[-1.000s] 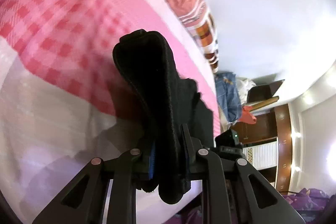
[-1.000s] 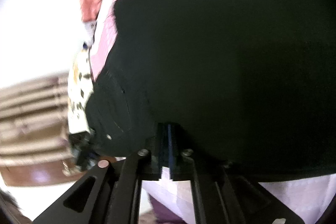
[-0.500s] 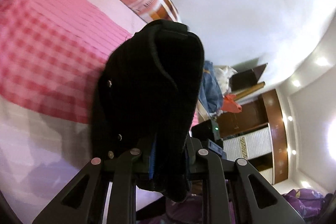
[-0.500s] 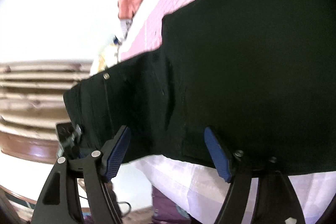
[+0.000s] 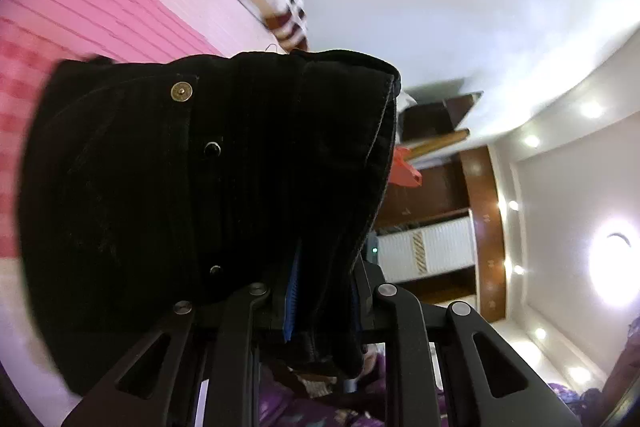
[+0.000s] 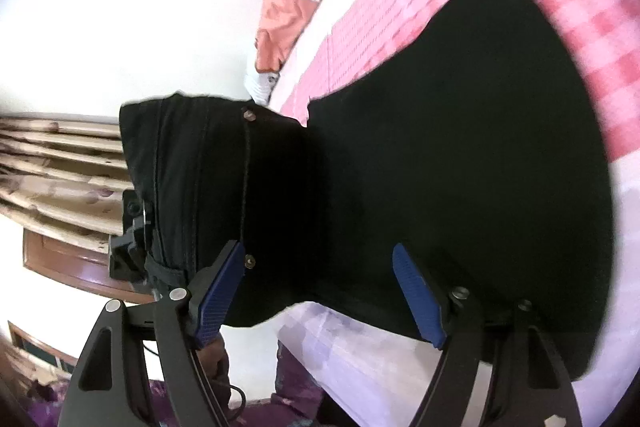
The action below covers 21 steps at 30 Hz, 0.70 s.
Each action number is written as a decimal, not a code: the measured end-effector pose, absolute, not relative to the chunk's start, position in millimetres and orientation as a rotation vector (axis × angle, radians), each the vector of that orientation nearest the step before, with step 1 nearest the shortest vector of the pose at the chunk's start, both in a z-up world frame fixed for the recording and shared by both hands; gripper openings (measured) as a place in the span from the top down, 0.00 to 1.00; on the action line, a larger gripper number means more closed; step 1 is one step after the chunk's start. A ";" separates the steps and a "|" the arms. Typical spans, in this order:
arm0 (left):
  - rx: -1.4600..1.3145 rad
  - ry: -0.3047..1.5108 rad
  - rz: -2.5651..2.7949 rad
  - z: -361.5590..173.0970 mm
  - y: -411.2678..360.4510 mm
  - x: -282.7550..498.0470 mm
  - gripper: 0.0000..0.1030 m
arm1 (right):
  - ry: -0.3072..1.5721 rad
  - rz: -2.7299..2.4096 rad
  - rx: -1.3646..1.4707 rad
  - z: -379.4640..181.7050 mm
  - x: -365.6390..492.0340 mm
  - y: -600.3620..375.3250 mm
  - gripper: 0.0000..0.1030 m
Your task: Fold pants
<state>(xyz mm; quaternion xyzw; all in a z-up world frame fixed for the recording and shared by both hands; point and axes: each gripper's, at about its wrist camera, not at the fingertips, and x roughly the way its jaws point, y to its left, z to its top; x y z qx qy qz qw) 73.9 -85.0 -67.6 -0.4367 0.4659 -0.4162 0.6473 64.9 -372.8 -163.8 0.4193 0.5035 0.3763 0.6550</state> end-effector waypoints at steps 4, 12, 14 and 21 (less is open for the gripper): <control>-1.020 1.115 -1.009 -78.1 -133.4 93.9 0.80 | 1.091 0.867 0.921 -160.0 62.4 -408.9 0.19; -0.948 1.274 -0.996 -115.8 -196.2 126.3 0.77 | 1.024 0.873 0.972 -169.8 59.6 -456.7 0.14; -0.955 1.312 -0.994 -126.2 -202.2 129.1 0.76 | 1.033 0.876 0.977 -174.1 58.3 -458.2 0.14; -0.872 1.307 -1.040 -107.5 -227.0 124.9 0.78 | 1.052 0.874 1.011 -183.3 56.9 -461.8 0.10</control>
